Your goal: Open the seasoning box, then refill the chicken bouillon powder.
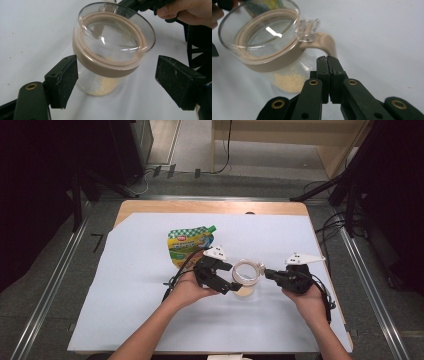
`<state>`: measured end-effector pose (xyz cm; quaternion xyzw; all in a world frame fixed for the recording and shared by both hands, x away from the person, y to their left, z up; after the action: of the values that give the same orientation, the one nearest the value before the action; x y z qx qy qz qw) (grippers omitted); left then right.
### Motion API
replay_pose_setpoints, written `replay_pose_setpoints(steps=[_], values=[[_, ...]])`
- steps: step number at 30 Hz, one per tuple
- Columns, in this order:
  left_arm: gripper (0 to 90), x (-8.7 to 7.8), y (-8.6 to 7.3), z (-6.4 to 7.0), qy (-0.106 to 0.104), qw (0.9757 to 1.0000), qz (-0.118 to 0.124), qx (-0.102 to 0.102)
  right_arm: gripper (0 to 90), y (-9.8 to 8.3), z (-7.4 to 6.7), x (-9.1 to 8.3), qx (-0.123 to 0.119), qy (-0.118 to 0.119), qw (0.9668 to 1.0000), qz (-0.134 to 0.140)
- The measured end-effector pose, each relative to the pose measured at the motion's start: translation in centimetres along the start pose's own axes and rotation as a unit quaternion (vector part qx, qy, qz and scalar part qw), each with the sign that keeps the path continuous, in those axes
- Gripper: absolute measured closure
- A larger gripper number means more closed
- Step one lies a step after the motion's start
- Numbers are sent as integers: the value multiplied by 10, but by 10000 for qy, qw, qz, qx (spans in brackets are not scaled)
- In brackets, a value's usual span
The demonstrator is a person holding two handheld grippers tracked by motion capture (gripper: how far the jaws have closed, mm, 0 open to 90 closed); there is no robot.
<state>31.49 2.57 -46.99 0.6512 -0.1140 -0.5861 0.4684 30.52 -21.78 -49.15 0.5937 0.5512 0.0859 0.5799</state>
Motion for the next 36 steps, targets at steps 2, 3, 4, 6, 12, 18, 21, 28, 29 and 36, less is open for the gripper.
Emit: replay_pose_setpoints(steps=[2,3,4,6,12,18,21,28,29,36], values=[[196,4,0,1,107,9999,-10,34,900,1,3,-5,80,-125,9998,108],[196,7,1,1,163,9999,-5,33,900,1,5,-4,119,-158,9998,101],[195,7,1,1,163,9999,-5,33,900,1,5,-4,119,-158,9998,101],[181,10,2,2,226,9996,122,132,900,0,9,3,156,-260,9995,36],[125,20,3,6,428,9985,154,294,900,0,14,17,241,-323,9992,-13],[108,26,3,7,444,9986,131,245,900,-4,16,25,249,-488,9984,-157],[105,28,4,8,484,9985,139,233,900,-4,16,26,256,-501,9983,-155],[105,27,5,9,516,9986,73,108,900,-5,15,26,275,-528,9981,-162],[105,27,6,9,524,9985,74,121,900,-5,15,26,276,-529,9981,-163],[118,22,9,12,693,9969,168,328,900,-5,15,26,254,-561,9980,-172]])
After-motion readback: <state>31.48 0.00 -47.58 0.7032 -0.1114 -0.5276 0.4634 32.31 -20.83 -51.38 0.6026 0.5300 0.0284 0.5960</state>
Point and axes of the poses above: each handheld gripper's, and its own axes: x roughly forward along the jaws, y roughly out of its top, z roughly to its right, the point moved 3 cm from there along x, roughly forward along the jaws, and after that the axes turned 10 degrees about y, right-handed, at the moved point
